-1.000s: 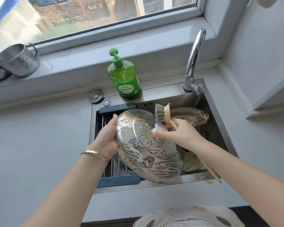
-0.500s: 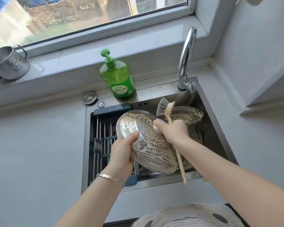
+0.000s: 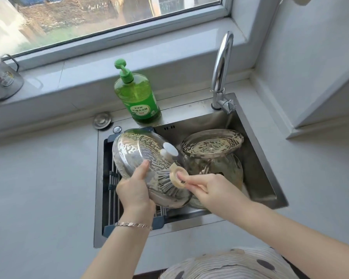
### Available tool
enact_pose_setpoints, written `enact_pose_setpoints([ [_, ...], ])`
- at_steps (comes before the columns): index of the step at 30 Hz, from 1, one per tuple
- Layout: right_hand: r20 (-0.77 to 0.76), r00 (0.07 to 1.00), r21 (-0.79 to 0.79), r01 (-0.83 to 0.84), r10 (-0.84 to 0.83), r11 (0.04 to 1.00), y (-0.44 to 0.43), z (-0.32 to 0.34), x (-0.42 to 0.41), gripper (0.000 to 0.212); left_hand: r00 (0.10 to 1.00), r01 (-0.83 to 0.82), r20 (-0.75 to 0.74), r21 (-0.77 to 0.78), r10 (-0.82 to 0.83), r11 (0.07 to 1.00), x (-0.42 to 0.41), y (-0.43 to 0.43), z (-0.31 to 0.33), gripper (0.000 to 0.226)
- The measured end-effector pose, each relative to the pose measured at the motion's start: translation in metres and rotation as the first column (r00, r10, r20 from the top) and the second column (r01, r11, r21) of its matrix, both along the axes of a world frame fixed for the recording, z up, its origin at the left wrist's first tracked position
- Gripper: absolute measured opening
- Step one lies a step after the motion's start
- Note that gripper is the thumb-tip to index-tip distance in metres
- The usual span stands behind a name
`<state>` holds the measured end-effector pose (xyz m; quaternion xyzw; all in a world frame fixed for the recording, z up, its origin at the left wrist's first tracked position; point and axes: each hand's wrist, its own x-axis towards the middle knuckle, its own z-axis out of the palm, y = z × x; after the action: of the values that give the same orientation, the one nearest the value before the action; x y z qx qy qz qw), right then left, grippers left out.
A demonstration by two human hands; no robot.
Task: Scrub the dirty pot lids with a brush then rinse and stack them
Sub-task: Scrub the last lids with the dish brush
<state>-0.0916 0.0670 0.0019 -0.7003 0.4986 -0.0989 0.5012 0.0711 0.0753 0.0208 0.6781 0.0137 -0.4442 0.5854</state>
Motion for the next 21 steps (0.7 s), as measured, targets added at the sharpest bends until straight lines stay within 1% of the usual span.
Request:
enact_pose_setpoints([
  [1, 0.008, 1.000, 0.024, 0.028, -0.029, 0.999, -0.005, -0.001, -0.002, 0.032, 0.999, 0.029, -0.018, 0.000, -0.029, 1.000, 0.001, 0.001, 0.000, 0.013],
  [3, -0.020, 0.989, 0.067, 0.148, -0.147, 0.987, -0.024, -0.008, -0.012, 0.031, 0.993, 0.098, -0.059, -0.009, -0.098, 0.995, 0.001, 0.004, 0.001, 0.020],
  [4, -0.050, 0.978, 0.085, 0.205, -0.202, 0.975, -0.033, -0.009, -0.016, 0.031, 0.989, 0.135, -0.061, -0.018, -0.136, 0.991, 0.001, 0.006, 0.003, 0.022],
  [5, -0.063, 0.973, 0.096, 0.227, -0.221, 0.969, -0.037, -0.010, -0.018, 0.032, 0.985, 0.165, -0.056, -0.025, -0.166, 0.986, 0.000, 0.006, 0.006, 0.023],
  [9, 0.044, 0.995, 0.097, 0.087, -0.092, 0.991, -0.022, 0.000, -0.014, 0.034, 0.982, 0.186, -0.036, -0.057, -0.188, 0.981, 0.007, 0.004, 0.014, 0.025],
  [11, 0.028, 0.992, 0.084, 0.121, -0.124, 0.989, -0.025, -0.003, -0.019, 0.033, 0.980, 0.192, -0.042, -0.065, -0.195, 0.979, 0.011, 0.003, 0.016, 0.027],
  [13, -0.052, 0.977, 0.077, 0.210, -0.206, 0.975, -0.035, -0.009, -0.025, 0.033, 0.977, 0.200, -0.068, -0.069, -0.204, 0.977, 0.010, 0.004, 0.017, 0.028],
  [14, -0.053, 0.976, 0.082, 0.215, -0.211, 0.973, -0.033, -0.008, -0.024, 0.033, 0.978, 0.191, -0.071, -0.067, -0.195, 0.979, 0.009, 0.005, 0.016, 0.028],
  [17, 0.075, 0.995, 0.042, 0.063, -0.066, 0.997, -0.008, 0.002, -0.009, 0.033, 0.990, 0.109, -0.085, -0.073, -0.115, 0.991, 0.012, 0.002, 0.013, 0.022],
  [18, 0.095, 0.994, 0.017, 0.049, -0.050, 0.999, -0.001, 0.003, -0.007, 0.033, 0.991, 0.082, -0.101, -0.081, -0.090, 0.993, 0.014, 0.002, 0.012, 0.019],
  [19, 0.070, 0.995, 0.003, 0.072, -0.072, 0.997, -0.003, 0.000, -0.009, 0.033, 0.991, 0.063, -0.112, -0.090, -0.073, 0.994, 0.014, 0.001, 0.012, 0.016],
  [21, -0.066, 0.983, 0.004, 0.170, -0.169, 0.985, -0.018, -0.013, -0.019, 0.033, 0.993, 0.031, -0.113, -0.105, -0.043, 0.994, 0.015, -0.001, 0.013, 0.012],
])
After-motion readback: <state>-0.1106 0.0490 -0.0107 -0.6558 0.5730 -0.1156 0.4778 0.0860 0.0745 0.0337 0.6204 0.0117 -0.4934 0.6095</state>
